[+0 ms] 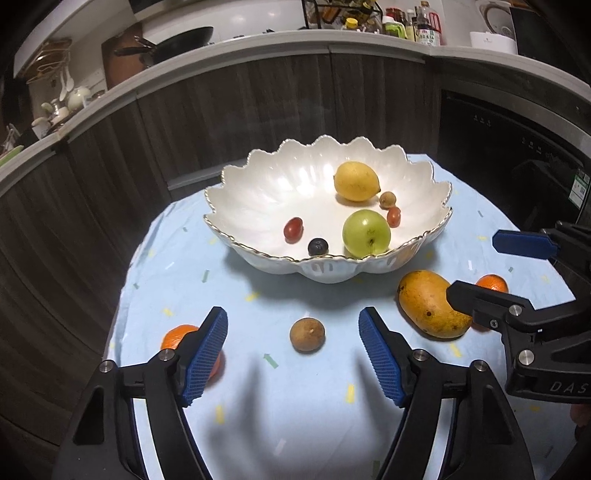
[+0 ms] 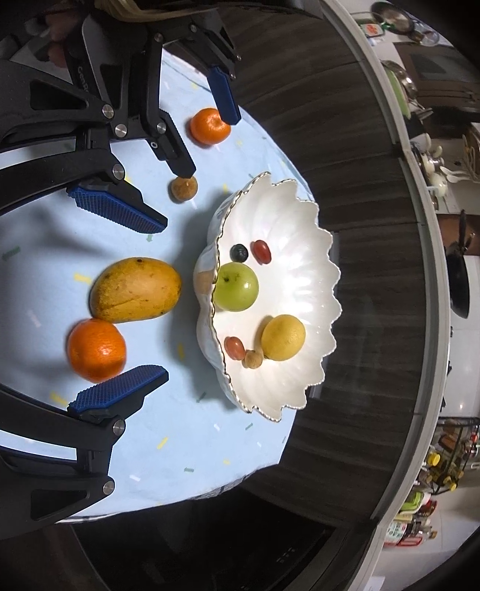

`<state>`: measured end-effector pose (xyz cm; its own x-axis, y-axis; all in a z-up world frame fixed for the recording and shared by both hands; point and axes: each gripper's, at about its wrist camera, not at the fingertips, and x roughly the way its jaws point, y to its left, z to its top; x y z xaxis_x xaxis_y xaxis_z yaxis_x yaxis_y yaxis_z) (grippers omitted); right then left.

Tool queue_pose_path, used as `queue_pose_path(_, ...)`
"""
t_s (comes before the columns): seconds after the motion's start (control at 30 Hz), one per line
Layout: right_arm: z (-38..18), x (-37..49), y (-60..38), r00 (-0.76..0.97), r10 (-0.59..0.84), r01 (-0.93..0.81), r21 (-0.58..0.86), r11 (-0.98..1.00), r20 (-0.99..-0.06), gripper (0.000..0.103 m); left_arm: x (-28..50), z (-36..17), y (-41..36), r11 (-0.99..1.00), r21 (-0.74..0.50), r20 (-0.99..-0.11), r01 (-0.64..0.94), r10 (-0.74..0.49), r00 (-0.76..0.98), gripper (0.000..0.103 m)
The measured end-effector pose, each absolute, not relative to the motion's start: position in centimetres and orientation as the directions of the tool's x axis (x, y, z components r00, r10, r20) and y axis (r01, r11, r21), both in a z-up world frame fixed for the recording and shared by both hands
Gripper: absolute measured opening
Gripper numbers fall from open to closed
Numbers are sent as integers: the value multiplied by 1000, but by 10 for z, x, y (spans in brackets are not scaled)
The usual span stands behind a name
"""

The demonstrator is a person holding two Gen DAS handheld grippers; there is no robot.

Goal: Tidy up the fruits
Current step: 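Close the left tool on a brown longan while the right tool grasps the mango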

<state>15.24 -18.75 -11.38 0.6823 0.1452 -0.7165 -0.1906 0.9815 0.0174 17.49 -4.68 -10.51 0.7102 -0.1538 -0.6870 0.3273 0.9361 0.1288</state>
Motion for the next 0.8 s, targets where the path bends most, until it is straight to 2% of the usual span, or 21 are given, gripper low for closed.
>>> queue_pose_path(0.27,-130,175,-182,608,179,-245,31,969,-773,66,189,-120,-47,930,111,-721,349,-167,672,64)
queue_pose_path(0.8,-149,199,-164,510,169,-304,7,953,-843,61,210,-147,-48,919,33,-794,394,-215,568,46)
